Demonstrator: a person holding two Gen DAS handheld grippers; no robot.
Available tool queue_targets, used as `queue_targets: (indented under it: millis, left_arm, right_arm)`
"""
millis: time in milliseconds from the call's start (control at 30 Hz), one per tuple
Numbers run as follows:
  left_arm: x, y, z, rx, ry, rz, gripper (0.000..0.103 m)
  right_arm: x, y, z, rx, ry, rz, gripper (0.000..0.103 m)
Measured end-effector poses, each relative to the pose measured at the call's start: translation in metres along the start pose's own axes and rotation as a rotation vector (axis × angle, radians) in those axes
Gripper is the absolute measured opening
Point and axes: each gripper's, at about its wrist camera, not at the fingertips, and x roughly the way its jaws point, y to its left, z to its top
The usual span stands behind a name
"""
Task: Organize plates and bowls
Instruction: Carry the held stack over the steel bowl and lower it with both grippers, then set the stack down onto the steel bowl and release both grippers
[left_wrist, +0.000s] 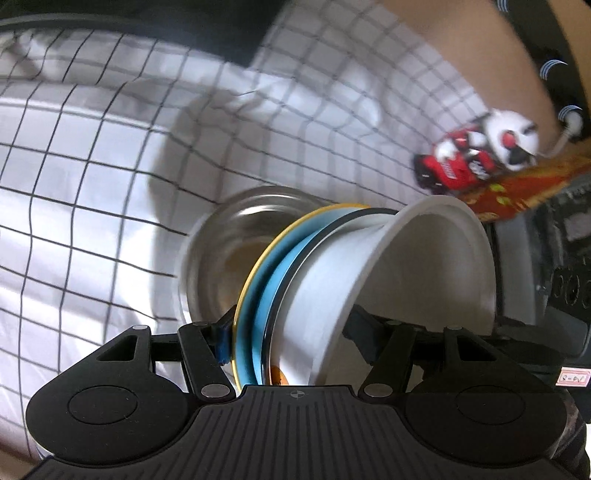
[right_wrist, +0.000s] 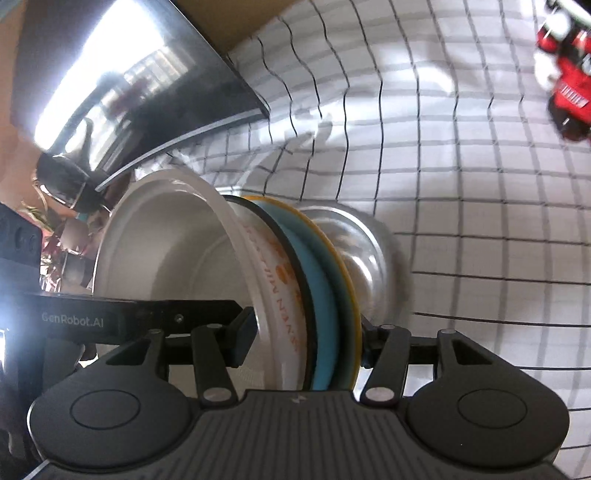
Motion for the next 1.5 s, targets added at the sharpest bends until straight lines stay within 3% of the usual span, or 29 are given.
queue_targets:
  millis: [233,367,633,767,1067,1233,1333,1500]
  left_arm:
    - [0.030,0.024,0.012,-0.029,0.045,0.015,0.066]
    - [0.034,0.031,0.017,-0.060,0.040,-0.014,0.065]
    - [0.028,0.040,0.019,-0.097,0.085,-0.031,0.049]
    - [0.022,0.039,0.020,-0.087,0.073,-0.006,0.046]
    - [0.018,0.033,0.021,-0.088,0.077,0.031,0.045]
    - [-0.003,0.025,0.025,-0.058,0.009,0.093,0.044]
    - [-0.016,0.026,0.031,-0.076,-0.013,0.031,0.042]
    - [-0.018,0.016,0.029,-0.046,-0.017,0.081,0.042]
  right_arm:
    - [0.042,-0.013,0.007,0.042,0.088,-0.033,0.055]
    - [0.046,-0.019,0.014,0.069,0.068,-0.013,0.057]
    - [0.046,-0.019,0.024,0.039,0.105,-0.021,0.052]
    - [0.031,-0.007,0.024,-0.069,0.069,-0.116,0.055]
    - [0.026,-0.019,0.023,-0.028,0.062,-0.060,0.054]
    - [0.005,0.000,0.020,-0.133,-0.020,-0.078,0.054]
    - [-0.002,0.003,0.022,-0.131,-0.028,-0.038,0.054]
    - [0.000,-0.005,0.024,-0.079,-0.016,-0.018,0.054]
